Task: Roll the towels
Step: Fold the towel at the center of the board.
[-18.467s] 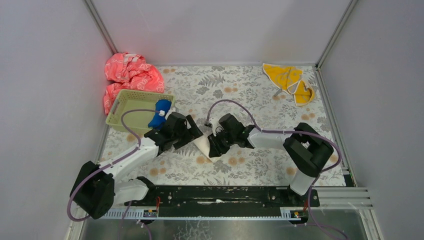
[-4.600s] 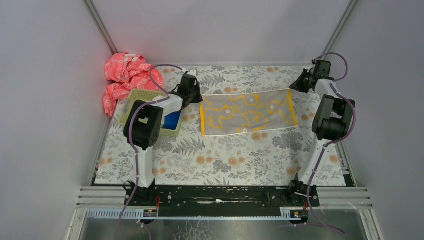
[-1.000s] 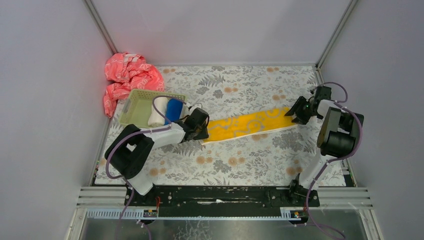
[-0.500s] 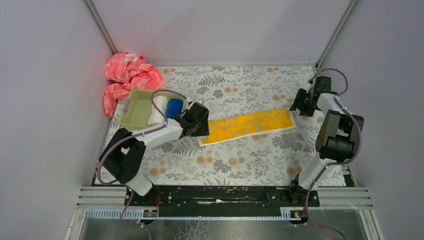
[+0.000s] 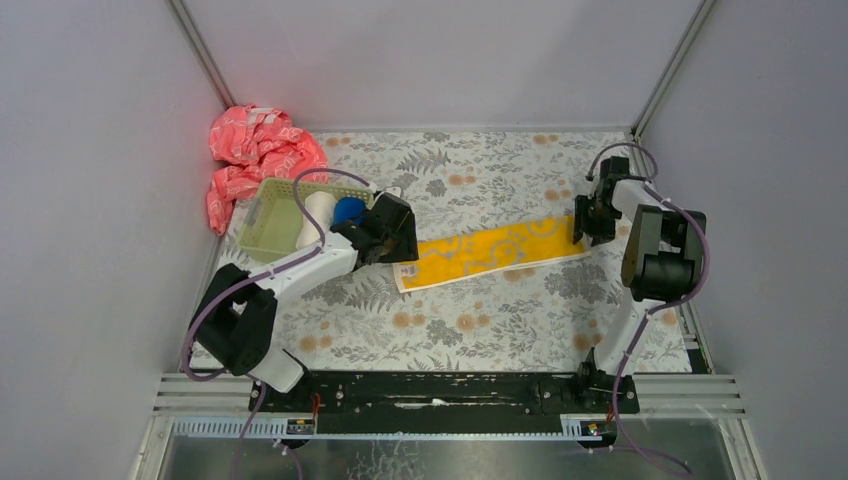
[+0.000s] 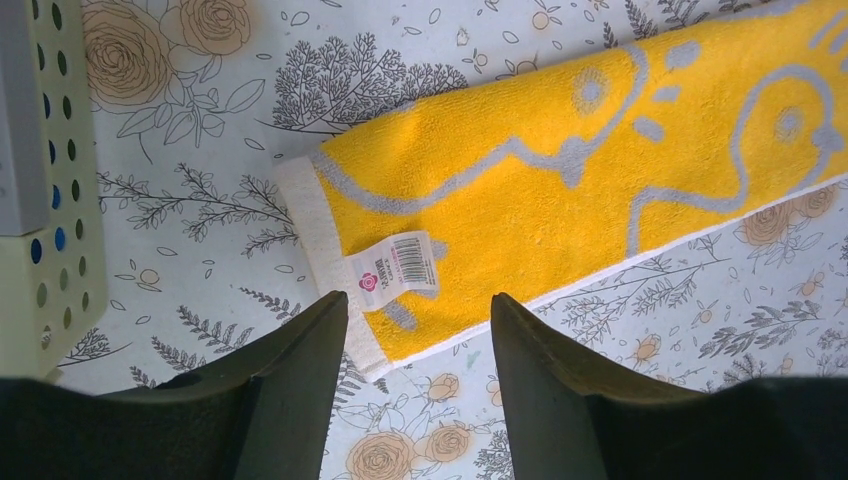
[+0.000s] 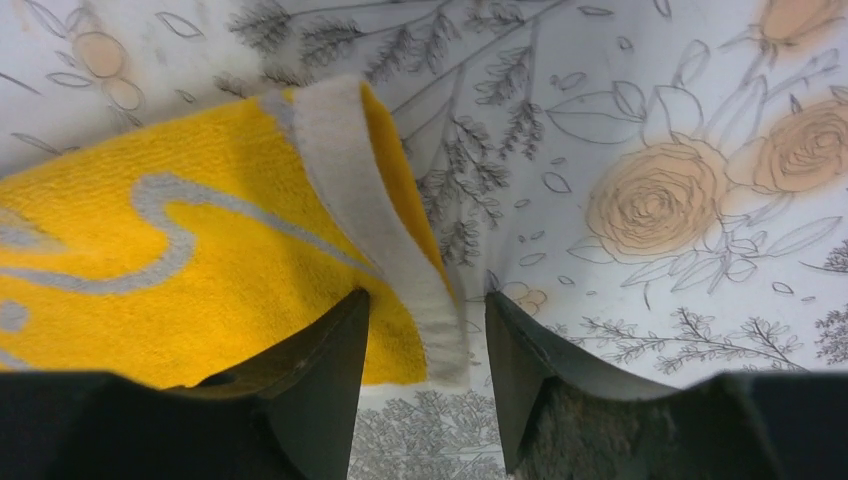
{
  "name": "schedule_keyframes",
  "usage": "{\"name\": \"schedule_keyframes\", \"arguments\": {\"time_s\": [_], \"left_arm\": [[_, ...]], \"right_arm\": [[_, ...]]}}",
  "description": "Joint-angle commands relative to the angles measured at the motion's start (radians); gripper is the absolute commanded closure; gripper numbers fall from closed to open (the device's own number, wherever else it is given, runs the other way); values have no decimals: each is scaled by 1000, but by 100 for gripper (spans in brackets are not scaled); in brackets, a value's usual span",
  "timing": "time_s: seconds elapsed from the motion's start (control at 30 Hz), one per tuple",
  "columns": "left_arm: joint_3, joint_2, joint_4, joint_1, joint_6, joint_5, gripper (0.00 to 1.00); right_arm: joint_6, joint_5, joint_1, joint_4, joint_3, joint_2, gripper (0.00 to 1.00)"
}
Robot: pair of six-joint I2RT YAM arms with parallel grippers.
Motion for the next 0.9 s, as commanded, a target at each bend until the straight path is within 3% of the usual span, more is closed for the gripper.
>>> {"name": "schedule_keyframes", "arguments": {"time_s": [0.0,0.23,0.37,0.47,0.73,0.87], "left_arm": [[0,-17,-19,6,9,-6,45],[-8,-30,-19,8,-3,1,45],[-7,-44,-31,12,-3,-4,45],[-11,-57,-40,18,-2,-7,45],[-27,-74,-28,37,-20,47,45],[-32,-82,-29,41,-21,47,45]], "right_arm": [[-47,-8,37,-87,59,63,47],[-44,-2,60,-171,69,156,57],[-30,91,52,-181,70,197,85],[0,155,4,-173,91,177,100],[53,389,-55,-186,191,62,100],[47,230,-12,-184,171,-12,100]]}}
